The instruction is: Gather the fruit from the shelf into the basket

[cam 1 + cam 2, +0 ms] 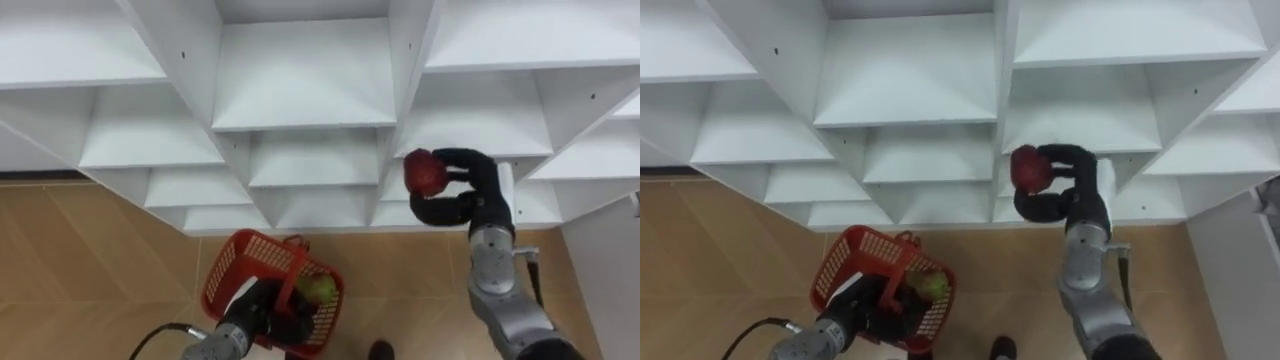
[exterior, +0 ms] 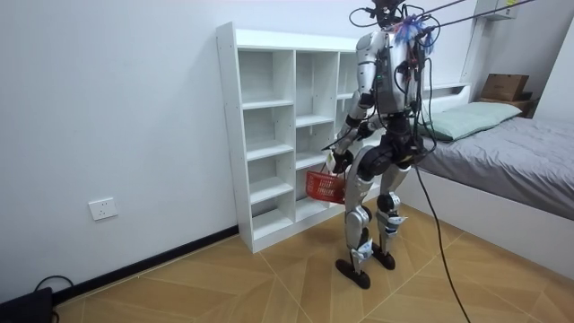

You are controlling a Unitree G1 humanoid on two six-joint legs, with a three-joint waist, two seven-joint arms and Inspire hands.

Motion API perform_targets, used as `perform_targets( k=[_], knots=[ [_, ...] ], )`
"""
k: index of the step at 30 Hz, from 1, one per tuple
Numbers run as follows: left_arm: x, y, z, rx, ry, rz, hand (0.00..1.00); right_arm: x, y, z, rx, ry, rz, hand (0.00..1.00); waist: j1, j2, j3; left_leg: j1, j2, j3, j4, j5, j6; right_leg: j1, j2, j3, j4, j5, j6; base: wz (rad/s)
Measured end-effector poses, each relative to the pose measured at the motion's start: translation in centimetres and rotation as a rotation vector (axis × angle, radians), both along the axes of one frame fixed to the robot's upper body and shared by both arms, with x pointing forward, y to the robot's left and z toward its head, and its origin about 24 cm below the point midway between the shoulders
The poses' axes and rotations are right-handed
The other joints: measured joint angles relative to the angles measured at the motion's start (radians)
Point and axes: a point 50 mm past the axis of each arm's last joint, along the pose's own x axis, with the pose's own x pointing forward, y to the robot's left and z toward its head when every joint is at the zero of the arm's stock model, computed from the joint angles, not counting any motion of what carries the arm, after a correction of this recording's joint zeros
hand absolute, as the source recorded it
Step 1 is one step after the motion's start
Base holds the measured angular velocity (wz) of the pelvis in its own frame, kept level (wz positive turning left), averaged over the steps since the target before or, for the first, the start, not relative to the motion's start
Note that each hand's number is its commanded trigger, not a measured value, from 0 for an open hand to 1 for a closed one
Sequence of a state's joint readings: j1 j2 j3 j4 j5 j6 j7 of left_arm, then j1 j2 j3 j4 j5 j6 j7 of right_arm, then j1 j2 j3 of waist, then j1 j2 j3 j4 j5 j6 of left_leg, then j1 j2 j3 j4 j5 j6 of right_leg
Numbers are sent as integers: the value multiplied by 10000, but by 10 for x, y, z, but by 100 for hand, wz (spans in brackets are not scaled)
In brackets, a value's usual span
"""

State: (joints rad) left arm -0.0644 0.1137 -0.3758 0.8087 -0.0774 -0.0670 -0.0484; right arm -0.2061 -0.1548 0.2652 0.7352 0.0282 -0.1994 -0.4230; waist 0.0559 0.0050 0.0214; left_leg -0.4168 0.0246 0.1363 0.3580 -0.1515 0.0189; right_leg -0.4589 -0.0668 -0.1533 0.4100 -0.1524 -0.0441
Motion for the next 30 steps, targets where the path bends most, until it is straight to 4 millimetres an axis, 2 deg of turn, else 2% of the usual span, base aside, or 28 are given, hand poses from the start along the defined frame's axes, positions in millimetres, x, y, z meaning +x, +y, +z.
perform_targets(
  k=[4,12,19,23,30],
  knots=[
    [-4,-4,2,-261,-217,80,100,-24,4,-10,129,296,382,100,1,83,-101,92,12,143,-170,1,2,-9,29,132,-109,29,18,-8],
    [-11,-3,0,-347,-193,204,100,-45,21,-17,616,800,1726,100,-236,55,-135,363,-1,274,-336,1,2,81,70,370,-125,39,43,-8],
    [-13,-6,0,-468,-144,126,100,-64,34,-27,584,1420,2854,100,-279,57,-134,362,19,294,-332,-3,-3,102,100,356,-160,55,41,-2],
    [-12,-7,0,-706,-110,317,100,-67,40,-29,441,1566,3395,100,-264,64,-127,351,31,278,-324,-6,-8,104,109,331,-166,56,37,0],
    [-15,-10,-1,-750,-24,151,100,-68,43,-29,-92,1557,3878,100,-240,157,-55,167,26,215,-264,-10,-11,-6,86,168,-153,33,19,4]
  ],
)
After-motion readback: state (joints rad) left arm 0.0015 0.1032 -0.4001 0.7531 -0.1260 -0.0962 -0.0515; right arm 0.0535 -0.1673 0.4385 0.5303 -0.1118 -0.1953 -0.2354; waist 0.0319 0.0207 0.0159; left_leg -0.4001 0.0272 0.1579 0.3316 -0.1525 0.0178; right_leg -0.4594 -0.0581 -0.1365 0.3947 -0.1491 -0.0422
